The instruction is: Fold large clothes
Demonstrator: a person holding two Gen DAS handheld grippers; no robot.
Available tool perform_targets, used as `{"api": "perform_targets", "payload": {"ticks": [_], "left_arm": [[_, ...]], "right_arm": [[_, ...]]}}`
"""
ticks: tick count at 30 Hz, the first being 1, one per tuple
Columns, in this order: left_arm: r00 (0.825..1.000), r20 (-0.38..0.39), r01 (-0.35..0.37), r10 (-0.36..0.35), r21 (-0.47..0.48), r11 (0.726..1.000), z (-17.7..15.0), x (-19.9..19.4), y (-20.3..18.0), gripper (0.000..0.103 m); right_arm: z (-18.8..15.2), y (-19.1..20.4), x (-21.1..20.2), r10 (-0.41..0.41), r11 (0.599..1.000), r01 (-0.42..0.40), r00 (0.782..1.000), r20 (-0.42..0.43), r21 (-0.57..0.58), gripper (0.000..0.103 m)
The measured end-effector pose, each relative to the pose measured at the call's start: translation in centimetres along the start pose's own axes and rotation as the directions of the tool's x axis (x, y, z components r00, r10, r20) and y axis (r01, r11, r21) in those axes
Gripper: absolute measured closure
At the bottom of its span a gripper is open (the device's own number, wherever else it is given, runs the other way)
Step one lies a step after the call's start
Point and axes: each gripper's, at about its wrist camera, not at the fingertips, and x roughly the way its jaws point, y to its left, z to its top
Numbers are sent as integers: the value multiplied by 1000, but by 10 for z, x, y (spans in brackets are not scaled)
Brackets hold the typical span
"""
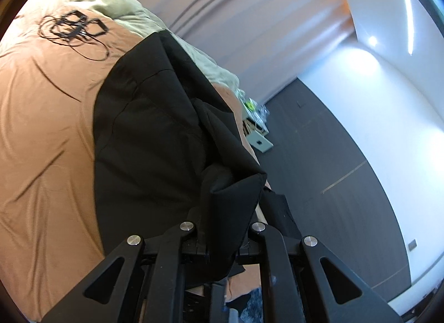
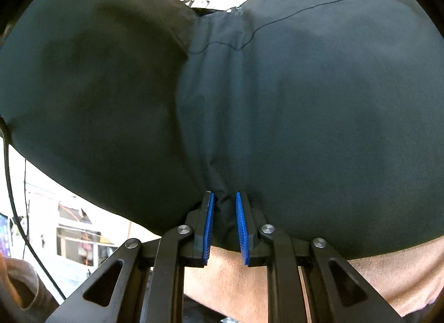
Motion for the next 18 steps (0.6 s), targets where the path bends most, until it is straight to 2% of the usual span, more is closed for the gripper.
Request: {"api": "perform_targets", "payload": {"ticks": [3, 6, 8, 10, 13, 18], "left_arm": [[999, -40, 4, -4, 17, 1000, 1, 20, -12, 91], [996, -94, -7, 10, 33, 999, -1, 43, -18, 91], [990, -138, -11, 16, 38, 999, -2, 63, -21, 91], [984, -174, -14, 21, 45, 999, -6, 84, -26, 91], [972, -227, -36, 55, 88, 995, -13, 112, -33, 91], [940, -329, -38, 89, 157, 987, -42, 158, -54, 91]], "right_arm": [[-1, -8, -11, 38, 998, -38, 999, 9, 41, 85], [-3, -32, -36, 120, 986, -120, 993, 9, 117, 83], [-2, -48, -64, 158, 978, -164, 986, 53, 128, 79], [-6, -62, -92, 144, 980, -157, 984, 106, 125, 70], [-16, -102, -135, 100, 978, -130, 979, 178, 164, 69], [-35, -169, -186, 12, 957, -88, 964, 267, 276, 69]]}}
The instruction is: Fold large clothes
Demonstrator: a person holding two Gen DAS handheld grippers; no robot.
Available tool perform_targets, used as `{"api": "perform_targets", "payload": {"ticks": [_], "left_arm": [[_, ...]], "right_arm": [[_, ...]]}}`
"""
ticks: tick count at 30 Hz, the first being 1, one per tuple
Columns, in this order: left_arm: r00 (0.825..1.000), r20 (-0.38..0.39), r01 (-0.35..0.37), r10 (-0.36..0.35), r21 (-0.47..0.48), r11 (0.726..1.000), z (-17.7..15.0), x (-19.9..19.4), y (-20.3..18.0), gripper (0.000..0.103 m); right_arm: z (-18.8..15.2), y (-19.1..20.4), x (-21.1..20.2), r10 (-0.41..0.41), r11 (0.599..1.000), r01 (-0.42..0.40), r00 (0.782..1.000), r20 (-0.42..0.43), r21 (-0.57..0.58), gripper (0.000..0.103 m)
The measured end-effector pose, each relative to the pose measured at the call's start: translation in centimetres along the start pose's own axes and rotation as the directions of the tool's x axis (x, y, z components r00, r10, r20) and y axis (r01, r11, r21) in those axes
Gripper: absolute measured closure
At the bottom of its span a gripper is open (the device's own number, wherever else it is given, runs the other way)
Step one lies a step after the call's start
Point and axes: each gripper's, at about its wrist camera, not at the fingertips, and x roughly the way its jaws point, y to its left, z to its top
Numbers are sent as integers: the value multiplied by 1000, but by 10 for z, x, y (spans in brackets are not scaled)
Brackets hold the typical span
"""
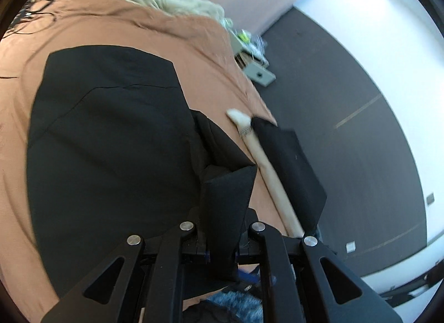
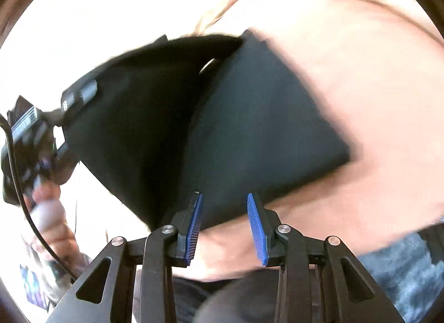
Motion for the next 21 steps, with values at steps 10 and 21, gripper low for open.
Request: {"api": "perform_targets", "payload": {"ticks": [10, 21], "left_arm": [[984, -171, -34, 45, 64, 997, -32, 57, -36, 68], [997, -64, -42, 42, 3, 999, -28, -13, 1, 30]], "right_arm": [[19, -66, -56, -29, 991, 14, 993, 117, 130, 54], [26, -16, -34, 82, 994, -92, 987, 140, 67, 23]]}}
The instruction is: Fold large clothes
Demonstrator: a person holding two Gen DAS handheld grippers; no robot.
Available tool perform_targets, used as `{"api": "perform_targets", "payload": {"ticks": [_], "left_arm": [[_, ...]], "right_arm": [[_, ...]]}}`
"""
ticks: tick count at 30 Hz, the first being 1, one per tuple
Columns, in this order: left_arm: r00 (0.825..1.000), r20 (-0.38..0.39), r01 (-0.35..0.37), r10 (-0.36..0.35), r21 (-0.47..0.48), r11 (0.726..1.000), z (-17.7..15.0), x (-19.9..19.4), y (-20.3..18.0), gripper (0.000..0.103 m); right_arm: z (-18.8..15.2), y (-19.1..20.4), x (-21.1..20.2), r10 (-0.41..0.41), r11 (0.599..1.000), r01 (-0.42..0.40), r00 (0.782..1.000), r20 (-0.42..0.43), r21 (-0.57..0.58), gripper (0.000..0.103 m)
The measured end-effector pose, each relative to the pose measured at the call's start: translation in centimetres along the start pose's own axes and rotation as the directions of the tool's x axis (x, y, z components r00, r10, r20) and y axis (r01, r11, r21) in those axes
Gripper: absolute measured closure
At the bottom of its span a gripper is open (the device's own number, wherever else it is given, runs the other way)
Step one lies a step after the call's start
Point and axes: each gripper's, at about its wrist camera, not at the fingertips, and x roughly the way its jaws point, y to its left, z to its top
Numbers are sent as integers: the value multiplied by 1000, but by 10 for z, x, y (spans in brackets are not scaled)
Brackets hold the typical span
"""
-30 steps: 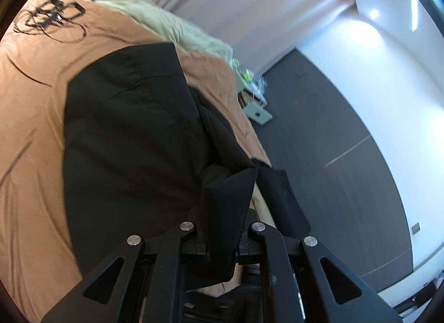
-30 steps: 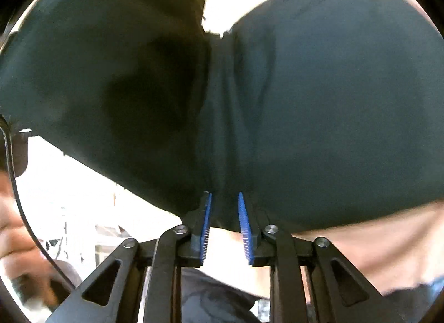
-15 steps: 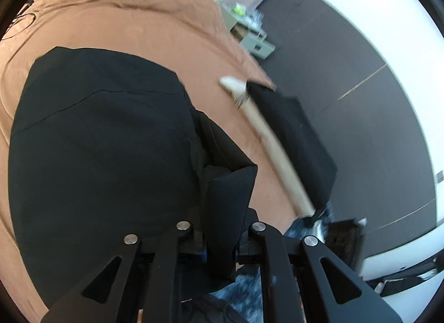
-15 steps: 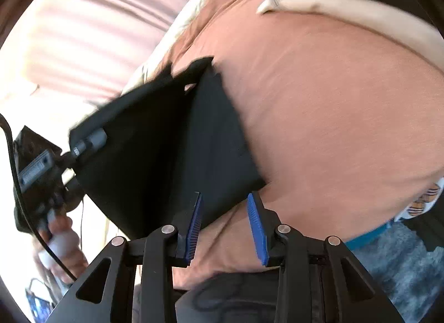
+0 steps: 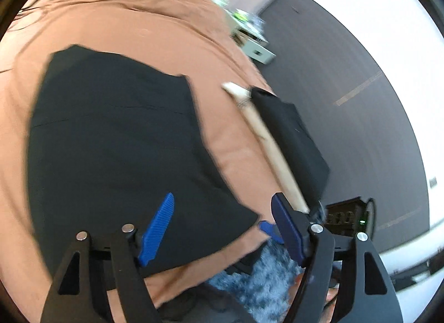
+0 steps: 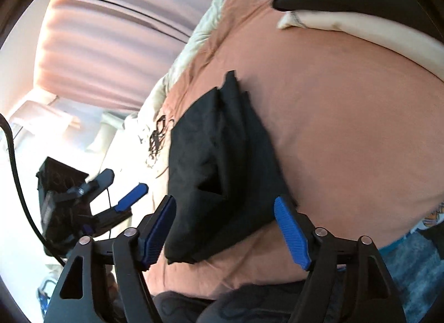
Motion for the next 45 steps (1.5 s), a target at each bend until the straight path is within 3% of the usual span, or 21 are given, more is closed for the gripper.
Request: {"api": "perform_targets", "payload": {"ticks": [5, 6, 9, 12, 15, 21, 22, 24, 26, 29, 31, 33, 36, 42, 45], "left_arm": [[991, 61, -110, 117, -102, 989, -6, -33, 57, 30], [986, 71, -139, 149, -125, 982, -8, -41, 70, 30], [974, 76, -195, 212, -183, 964, -19, -55, 100, 30], [969, 67, -220, 239, -210, 953, -27, -57, 117, 30], [965, 47, -242, 258, -224, 944, -39, -51, 128, 30], [967, -6, -252, 256, -213, 944, -59, -28, 132, 30], [966, -14, -255, 258, -211, 944, -63, -24, 132, 31], [968, -37, -250, 248, -205, 946, -71, -13, 132, 44], [970, -40, -244, 241, -198, 949, -75, -9, 129, 47], [962, -29, -272, 272, -170, 947, -74, -6, 121, 51], [960, -29, -278, 278, -169, 946, -73, -6, 120, 52], [961, -25, -275, 275, -170, 946, -73, -5, 119, 52], [961, -20, -275, 276, -163, 947, -76, -8, 118, 53], [966, -12, -255, 257, -164, 953, -77, -17, 118, 72], [968, -7, -250, 252, -152, 956, -78, -26, 117, 75]], "right_arm": [[3, 20, 25, -33, 997, 31, 999, -33, -70, 22], [3, 23, 30, -54, 995, 51, 998, -37, -86, 30], [5, 23, 50, -105, 990, 98, 992, -63, -101, 74], [5, 25, 50, -84, 991, 79, 995, -43, -108, 86], [5, 24, 44, -58, 990, 54, 998, -28, -130, 88], [-1, -14, 44, -98, 993, 95, 994, -43, -69, 92], [-4, -23, 44, -103, 994, 100, 993, -50, -52, 92], [-9, -30, 46, -117, 992, 114, 991, -58, -47, 92], [-11, -27, 47, -140, 988, 135, 988, -62, -77, 91], [-8, -16, 46, -202, 972, 195, 978, -48, -130, 76], [-6, -10, 48, -255, 955, 246, 966, -38, -169, 55], [-3, -10, 52, -283, 945, 272, 958, -41, -183, 52], [0, -23, 58, -252, 959, 238, 964, -81, -152, 52], [-7, -27, 58, -160, 980, 145, 981, -111, -133, 81], [-12, -19, 55, -135, 984, 119, 984, -120, -133, 85]]}}
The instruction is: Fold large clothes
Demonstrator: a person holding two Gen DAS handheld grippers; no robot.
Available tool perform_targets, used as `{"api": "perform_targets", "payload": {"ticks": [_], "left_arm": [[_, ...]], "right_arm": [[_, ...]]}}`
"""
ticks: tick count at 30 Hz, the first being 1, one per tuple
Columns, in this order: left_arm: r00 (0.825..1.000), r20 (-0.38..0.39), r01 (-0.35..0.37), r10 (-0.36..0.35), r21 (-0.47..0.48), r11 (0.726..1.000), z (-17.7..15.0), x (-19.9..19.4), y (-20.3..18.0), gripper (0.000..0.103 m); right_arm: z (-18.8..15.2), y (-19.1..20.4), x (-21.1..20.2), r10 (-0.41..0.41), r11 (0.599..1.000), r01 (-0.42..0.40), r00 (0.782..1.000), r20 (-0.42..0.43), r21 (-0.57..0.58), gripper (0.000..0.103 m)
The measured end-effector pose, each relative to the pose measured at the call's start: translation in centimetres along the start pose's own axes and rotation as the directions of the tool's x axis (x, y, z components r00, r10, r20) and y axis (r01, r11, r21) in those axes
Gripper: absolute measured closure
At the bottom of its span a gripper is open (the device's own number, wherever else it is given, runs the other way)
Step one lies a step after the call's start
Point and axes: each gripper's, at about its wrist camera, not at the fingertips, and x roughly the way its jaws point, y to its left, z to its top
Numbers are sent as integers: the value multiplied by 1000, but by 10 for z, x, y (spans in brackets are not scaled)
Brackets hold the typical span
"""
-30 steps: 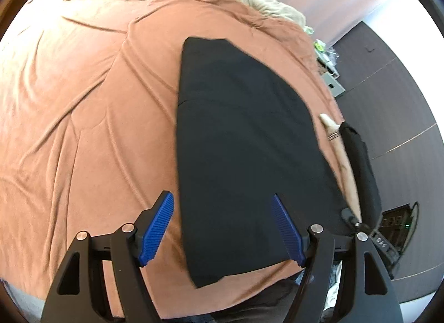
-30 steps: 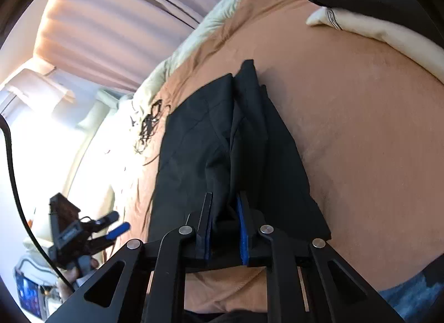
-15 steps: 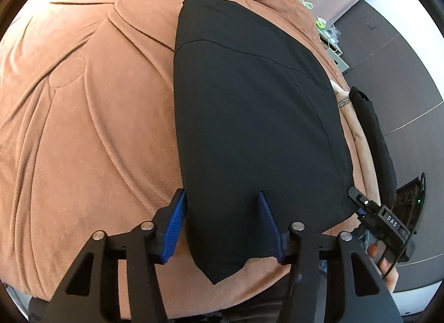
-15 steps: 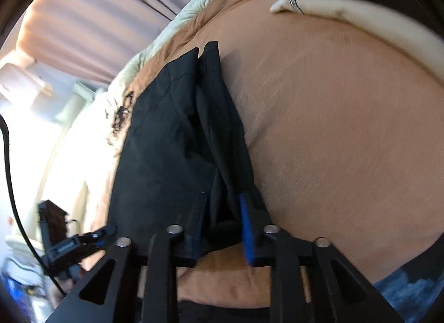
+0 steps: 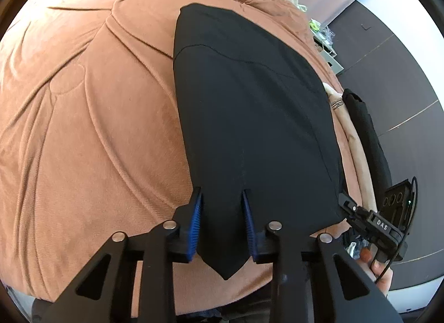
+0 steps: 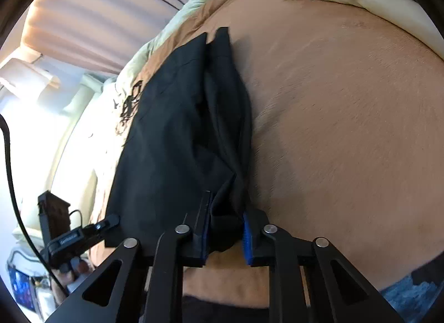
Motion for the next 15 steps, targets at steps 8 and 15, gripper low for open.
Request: {"api": "perform_targets", "payload": {"ticks": [8, 15], "left_arm": [[997, -63, 43, -42, 0, 999, -3, -14, 22, 73], [996, -36, 74, -77, -86, 994, 22, -15, 45, 45]], "right_arm": [[-29, 9, -9, 25, 999, -27, 997, -69, -33, 74], [8, 11, -13, -19, 999, 18, 1000, -16, -37, 26]]}}
